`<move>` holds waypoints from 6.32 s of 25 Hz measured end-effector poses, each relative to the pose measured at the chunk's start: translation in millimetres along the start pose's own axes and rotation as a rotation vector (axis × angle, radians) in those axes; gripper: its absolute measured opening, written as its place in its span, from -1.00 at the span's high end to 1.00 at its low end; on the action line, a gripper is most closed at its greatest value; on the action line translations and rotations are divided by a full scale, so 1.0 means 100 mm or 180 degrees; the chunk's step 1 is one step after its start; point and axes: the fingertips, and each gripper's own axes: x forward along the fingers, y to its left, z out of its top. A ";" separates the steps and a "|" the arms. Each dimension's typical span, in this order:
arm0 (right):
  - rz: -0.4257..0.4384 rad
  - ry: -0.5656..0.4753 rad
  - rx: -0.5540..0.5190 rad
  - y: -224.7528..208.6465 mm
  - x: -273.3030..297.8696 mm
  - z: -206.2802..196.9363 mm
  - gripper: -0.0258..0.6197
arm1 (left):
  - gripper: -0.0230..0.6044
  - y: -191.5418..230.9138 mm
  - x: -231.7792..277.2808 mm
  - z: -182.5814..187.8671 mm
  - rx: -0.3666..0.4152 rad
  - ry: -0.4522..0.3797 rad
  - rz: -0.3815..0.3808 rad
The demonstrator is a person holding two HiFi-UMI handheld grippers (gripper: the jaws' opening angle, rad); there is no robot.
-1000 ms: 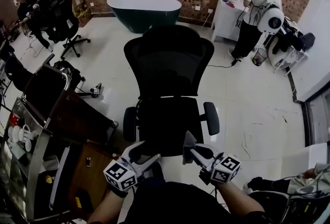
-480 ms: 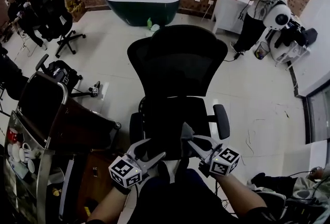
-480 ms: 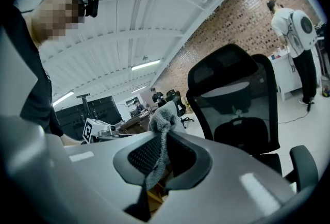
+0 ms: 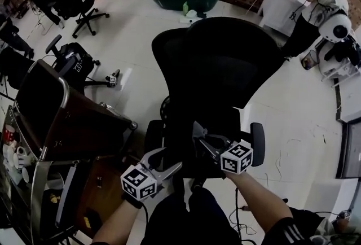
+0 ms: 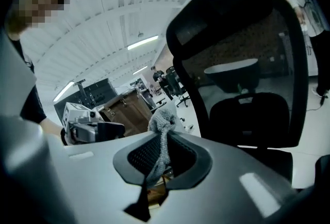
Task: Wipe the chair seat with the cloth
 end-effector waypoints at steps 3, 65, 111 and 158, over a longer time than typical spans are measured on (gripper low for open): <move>-0.0023 0.0342 -0.0143 -0.47 0.58 -0.29 0.81 | -0.05 0.28 0.26 -0.16 -0.0118 -0.0021 0.0069; -0.0107 0.2112 -0.1193 -1.88 2.49 -2.28 0.81 | -0.06 0.89 0.89 -0.96 -0.0332 -0.0010 0.0340; -0.0033 0.2461 -0.1127 -1.31 1.81 -3.35 0.81 | -0.06 0.69 0.43 -1.58 -0.0559 0.0224 0.0307; 0.0236 0.2540 -0.0647 -0.80 0.89 -4.22 0.81 | -0.06 0.50 0.27 -1.77 -0.0569 0.0438 0.0258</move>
